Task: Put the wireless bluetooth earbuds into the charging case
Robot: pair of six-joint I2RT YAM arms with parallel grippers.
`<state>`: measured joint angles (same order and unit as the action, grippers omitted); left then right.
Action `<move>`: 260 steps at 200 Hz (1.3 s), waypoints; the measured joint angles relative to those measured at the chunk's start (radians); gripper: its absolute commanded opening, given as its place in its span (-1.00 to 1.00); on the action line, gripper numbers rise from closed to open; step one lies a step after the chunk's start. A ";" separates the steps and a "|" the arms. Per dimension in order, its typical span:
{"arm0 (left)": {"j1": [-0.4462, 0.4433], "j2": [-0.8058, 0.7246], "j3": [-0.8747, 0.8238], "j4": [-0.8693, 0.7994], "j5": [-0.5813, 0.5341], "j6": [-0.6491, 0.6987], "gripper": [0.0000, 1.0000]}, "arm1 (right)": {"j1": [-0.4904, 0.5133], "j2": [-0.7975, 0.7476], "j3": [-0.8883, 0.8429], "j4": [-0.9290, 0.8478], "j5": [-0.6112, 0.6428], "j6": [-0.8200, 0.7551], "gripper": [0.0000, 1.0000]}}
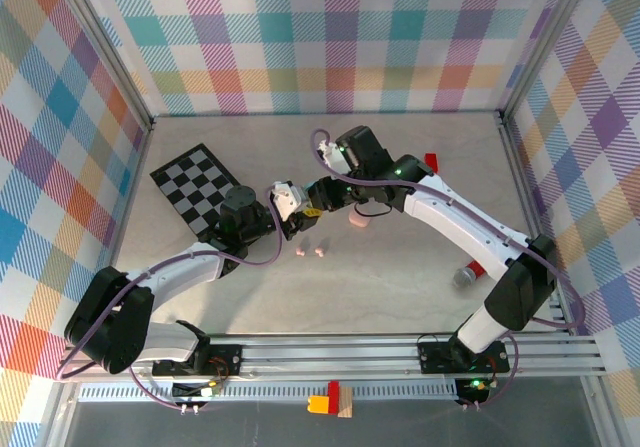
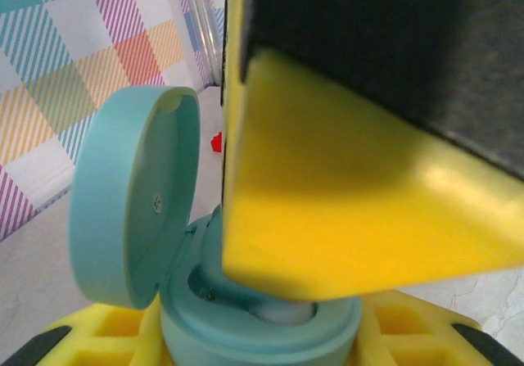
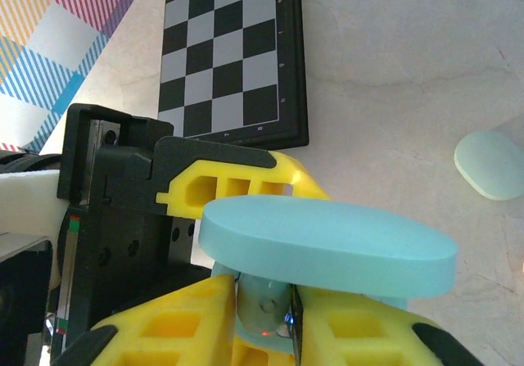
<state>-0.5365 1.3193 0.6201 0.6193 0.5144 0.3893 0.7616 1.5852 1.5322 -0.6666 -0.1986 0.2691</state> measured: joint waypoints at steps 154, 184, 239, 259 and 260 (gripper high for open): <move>0.002 0.000 -0.002 0.016 0.032 -0.023 -0.24 | -0.052 -0.063 0.053 0.047 0.059 0.035 -0.39; 0.002 0.000 -0.002 0.027 0.045 -0.030 -0.24 | -0.056 0.035 0.150 0.038 0.042 0.031 -0.43; 0.010 0.000 -0.008 0.058 0.041 -0.064 -0.24 | -0.056 0.057 0.101 0.009 0.006 0.029 -0.44; 0.011 0.000 -0.009 0.068 0.041 -0.072 -0.24 | -0.056 0.011 0.035 0.015 0.008 0.029 -0.38; 0.011 0.000 -0.009 0.068 0.041 -0.073 -0.24 | -0.056 0.008 0.031 0.014 0.008 0.029 -0.37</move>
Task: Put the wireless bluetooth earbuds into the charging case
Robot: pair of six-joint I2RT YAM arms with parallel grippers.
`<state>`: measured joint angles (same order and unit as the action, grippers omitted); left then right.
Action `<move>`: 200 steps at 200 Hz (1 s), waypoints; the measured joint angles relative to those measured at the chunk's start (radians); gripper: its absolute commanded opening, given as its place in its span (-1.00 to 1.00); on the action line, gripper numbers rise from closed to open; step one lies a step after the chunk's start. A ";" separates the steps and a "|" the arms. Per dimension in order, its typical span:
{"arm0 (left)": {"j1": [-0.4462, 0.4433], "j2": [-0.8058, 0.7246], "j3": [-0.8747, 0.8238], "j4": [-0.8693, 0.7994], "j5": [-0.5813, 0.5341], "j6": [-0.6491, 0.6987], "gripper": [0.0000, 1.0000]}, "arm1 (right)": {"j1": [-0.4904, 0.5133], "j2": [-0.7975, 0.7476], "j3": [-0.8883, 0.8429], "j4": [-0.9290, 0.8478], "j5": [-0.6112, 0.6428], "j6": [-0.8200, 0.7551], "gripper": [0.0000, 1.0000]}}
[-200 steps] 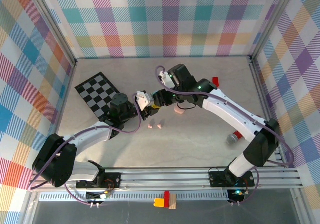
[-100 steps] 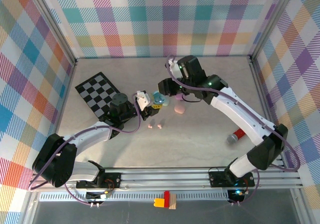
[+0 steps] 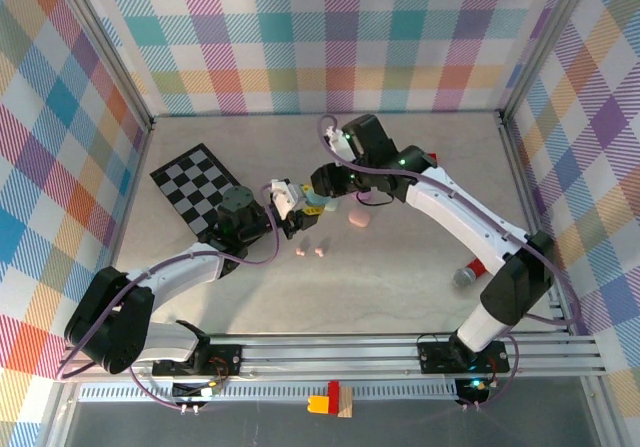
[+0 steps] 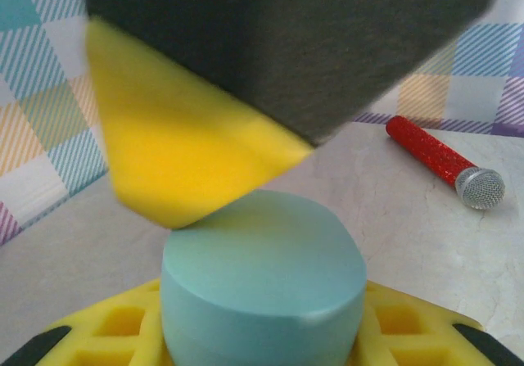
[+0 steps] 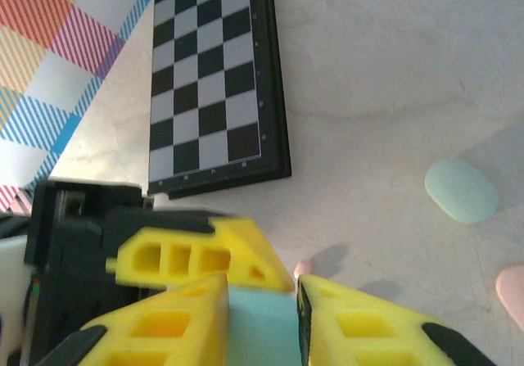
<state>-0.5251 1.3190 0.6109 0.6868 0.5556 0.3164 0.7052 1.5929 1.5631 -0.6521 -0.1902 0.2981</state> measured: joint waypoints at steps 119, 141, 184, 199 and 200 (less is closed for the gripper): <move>0.005 0.002 -0.008 0.231 0.008 -0.191 -0.24 | -0.156 -0.180 -0.405 0.533 -0.458 0.426 0.38; 0.005 0.004 -0.008 0.250 0.012 -0.205 -0.24 | -0.155 -0.161 -0.432 0.662 -0.537 0.527 0.17; 0.003 0.013 -0.007 0.288 0.012 -0.223 -0.24 | -0.155 -0.140 -0.446 0.784 -0.603 0.631 -0.24; 0.003 0.014 -0.007 0.293 0.011 -0.223 -0.23 | -0.157 -0.137 -0.455 0.818 -0.611 0.663 -0.45; 0.003 0.014 -0.007 0.293 0.011 -0.223 -0.23 | -0.157 -0.137 -0.455 0.818 -0.611 0.665 -0.46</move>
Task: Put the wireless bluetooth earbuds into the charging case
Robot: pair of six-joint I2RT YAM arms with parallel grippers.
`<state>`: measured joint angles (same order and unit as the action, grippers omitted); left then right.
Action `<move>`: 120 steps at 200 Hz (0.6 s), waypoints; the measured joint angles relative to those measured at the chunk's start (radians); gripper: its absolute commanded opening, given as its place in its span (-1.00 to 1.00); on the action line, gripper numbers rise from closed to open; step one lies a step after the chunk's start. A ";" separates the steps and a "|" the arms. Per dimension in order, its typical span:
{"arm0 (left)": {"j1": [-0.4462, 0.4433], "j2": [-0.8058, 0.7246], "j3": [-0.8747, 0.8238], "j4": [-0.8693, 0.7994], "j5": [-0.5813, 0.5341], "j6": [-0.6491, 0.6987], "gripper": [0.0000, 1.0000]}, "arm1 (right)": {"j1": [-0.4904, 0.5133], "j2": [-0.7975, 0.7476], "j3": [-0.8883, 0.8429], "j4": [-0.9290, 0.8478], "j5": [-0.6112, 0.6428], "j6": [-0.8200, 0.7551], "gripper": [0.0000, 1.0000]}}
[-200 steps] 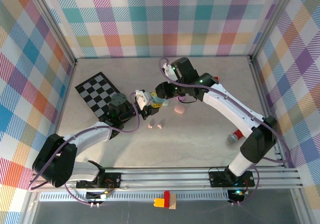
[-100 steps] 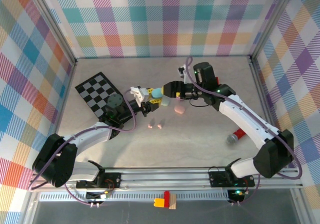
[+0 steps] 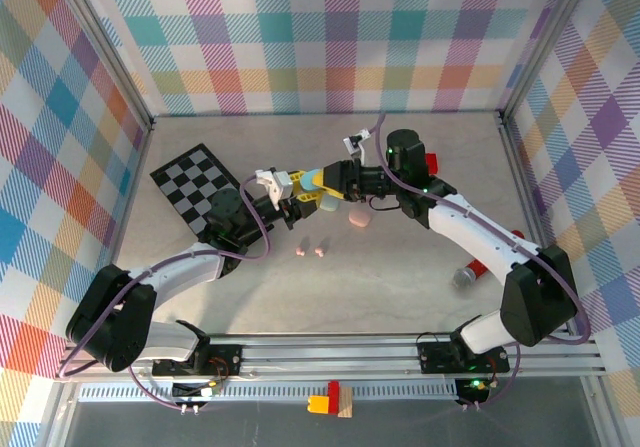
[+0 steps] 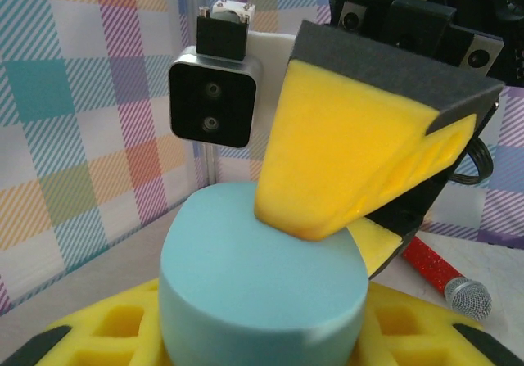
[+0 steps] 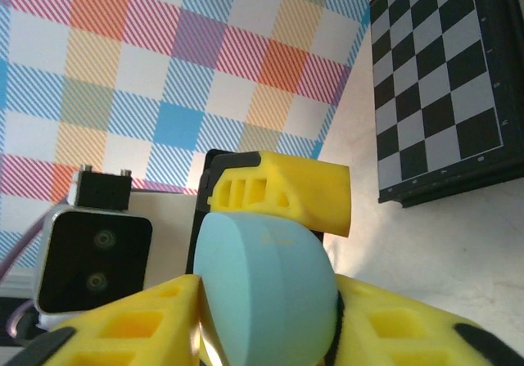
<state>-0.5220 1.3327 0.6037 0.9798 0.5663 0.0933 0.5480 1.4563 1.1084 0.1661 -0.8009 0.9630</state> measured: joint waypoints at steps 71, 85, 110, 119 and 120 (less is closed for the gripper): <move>0.000 0.005 0.000 -0.017 0.005 0.014 0.56 | -0.005 -0.004 -0.035 0.012 0.036 -0.023 -0.75; 0.000 0.004 0.000 -0.038 0.006 0.032 0.77 | -0.013 -0.018 -0.061 -0.011 0.069 -0.044 -0.75; -0.001 -0.023 -0.008 -0.136 -0.008 0.084 0.95 | -0.057 -0.056 -0.127 -0.057 0.156 -0.079 -0.75; -0.001 -0.038 -0.009 -0.179 -0.011 0.108 0.96 | -0.082 -0.069 -0.160 -0.065 0.188 -0.082 -0.76; -0.001 -0.040 -0.009 -0.186 -0.011 0.109 0.97 | -0.086 -0.071 -0.166 -0.066 0.193 -0.083 -0.76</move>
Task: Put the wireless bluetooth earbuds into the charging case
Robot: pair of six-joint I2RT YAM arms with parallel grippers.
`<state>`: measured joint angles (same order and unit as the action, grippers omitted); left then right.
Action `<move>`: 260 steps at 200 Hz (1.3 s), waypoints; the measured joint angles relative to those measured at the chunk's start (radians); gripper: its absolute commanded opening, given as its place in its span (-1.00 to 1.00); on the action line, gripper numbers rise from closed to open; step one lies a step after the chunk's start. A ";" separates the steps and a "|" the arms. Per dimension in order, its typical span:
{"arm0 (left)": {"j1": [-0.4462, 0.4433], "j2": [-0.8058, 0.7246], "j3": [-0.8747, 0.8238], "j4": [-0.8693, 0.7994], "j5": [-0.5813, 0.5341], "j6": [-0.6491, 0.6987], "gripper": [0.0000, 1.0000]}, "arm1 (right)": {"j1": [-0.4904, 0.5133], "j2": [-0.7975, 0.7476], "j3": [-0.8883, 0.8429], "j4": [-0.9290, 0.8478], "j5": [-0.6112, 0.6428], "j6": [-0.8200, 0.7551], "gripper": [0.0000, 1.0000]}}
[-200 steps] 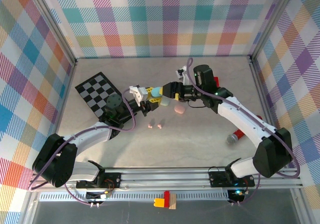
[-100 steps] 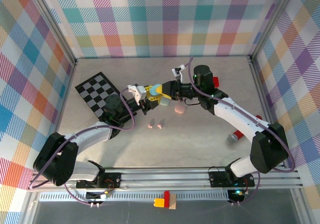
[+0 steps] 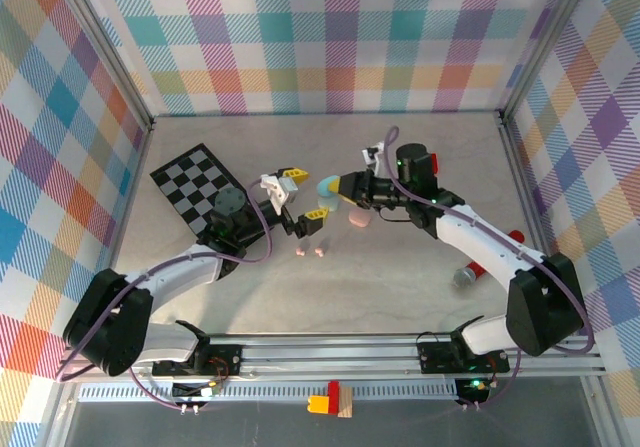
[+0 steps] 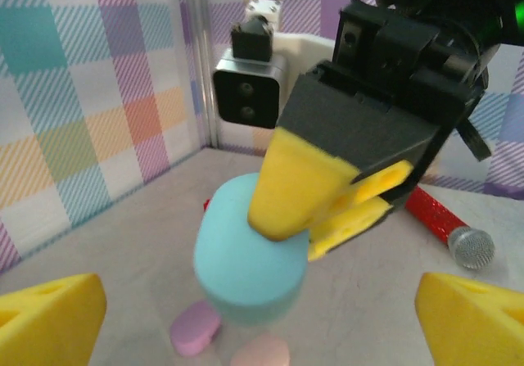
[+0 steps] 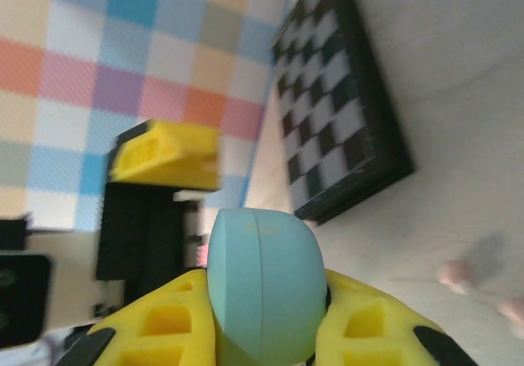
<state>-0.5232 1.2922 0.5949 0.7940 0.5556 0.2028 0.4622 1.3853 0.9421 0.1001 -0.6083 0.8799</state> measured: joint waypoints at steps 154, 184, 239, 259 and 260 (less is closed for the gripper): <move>-0.032 0.041 0.002 -0.205 -0.029 0.097 1.00 | -0.175 -0.102 -0.432 -0.192 0.409 -0.079 0.27; -0.027 0.064 0.002 -0.166 -0.082 0.034 1.00 | -0.161 -0.195 -0.367 -0.352 0.535 -0.170 0.49; 0.038 0.070 -0.004 -0.116 -0.259 -0.174 1.00 | -0.019 -0.144 -0.122 -0.476 0.650 -0.426 0.68; 0.058 0.028 -0.017 -0.148 -0.343 -0.263 1.00 | 0.050 -0.029 -0.030 -0.488 0.653 -0.544 0.76; 0.060 0.024 -0.018 -0.153 -0.349 -0.270 1.00 | 0.051 -0.023 -0.026 -0.488 0.653 -0.547 0.77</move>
<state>-0.4633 1.3159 0.5774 0.6415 0.2070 -0.0669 0.5137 1.3624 0.9157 -0.3878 0.0444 0.3325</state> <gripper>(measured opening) 0.998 0.864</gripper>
